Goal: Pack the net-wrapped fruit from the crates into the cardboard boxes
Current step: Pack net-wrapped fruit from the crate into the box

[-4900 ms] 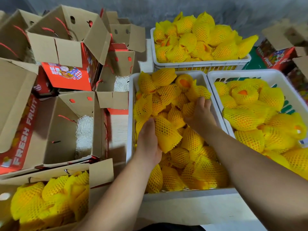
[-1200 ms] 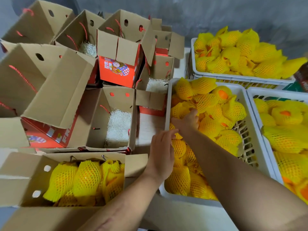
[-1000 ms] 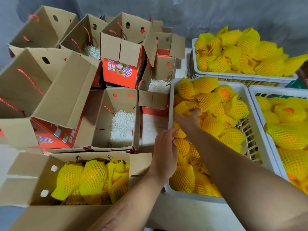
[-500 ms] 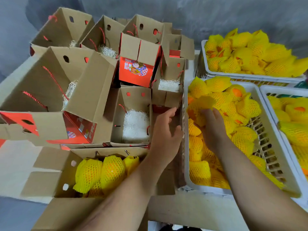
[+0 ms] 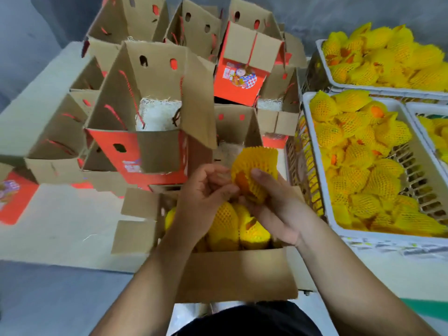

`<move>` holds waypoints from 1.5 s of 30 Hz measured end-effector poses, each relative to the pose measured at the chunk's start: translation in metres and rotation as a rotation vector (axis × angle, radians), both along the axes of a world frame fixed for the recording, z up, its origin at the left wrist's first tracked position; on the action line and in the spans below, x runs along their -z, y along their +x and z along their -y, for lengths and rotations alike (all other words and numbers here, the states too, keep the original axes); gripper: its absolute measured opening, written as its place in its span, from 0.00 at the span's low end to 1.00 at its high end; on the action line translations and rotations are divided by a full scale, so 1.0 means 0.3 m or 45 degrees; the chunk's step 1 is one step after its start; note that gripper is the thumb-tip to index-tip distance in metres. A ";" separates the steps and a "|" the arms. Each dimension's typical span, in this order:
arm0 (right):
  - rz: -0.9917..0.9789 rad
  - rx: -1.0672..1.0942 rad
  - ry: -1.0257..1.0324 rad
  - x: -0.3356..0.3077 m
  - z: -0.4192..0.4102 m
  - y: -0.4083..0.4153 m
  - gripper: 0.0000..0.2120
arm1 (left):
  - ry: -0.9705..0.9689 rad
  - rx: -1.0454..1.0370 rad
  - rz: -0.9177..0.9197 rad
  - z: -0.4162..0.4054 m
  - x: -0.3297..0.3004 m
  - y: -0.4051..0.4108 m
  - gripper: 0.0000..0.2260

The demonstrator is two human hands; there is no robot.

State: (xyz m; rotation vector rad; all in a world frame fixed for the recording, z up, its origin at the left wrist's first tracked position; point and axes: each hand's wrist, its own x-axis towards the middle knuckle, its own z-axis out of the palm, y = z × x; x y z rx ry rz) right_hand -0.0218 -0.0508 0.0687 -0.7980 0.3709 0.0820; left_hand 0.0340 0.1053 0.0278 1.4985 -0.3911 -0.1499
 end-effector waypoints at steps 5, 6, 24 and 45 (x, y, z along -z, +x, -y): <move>-0.022 -0.064 0.115 0.016 -0.132 -0.004 0.29 | 0.050 0.000 0.036 -0.145 0.004 0.022 0.17; -0.004 -0.075 0.160 0.017 -0.149 -0.011 0.26 | 0.079 0.018 0.046 -0.157 -0.005 0.023 0.19; -0.104 0.345 -0.658 0.096 -0.163 -0.078 0.25 | 0.494 0.304 0.277 -0.181 0.080 -0.087 0.09; -0.688 -0.327 -2.561 0.269 -0.115 -0.096 0.35 | 1.012 0.194 0.675 -0.248 0.187 -0.109 0.10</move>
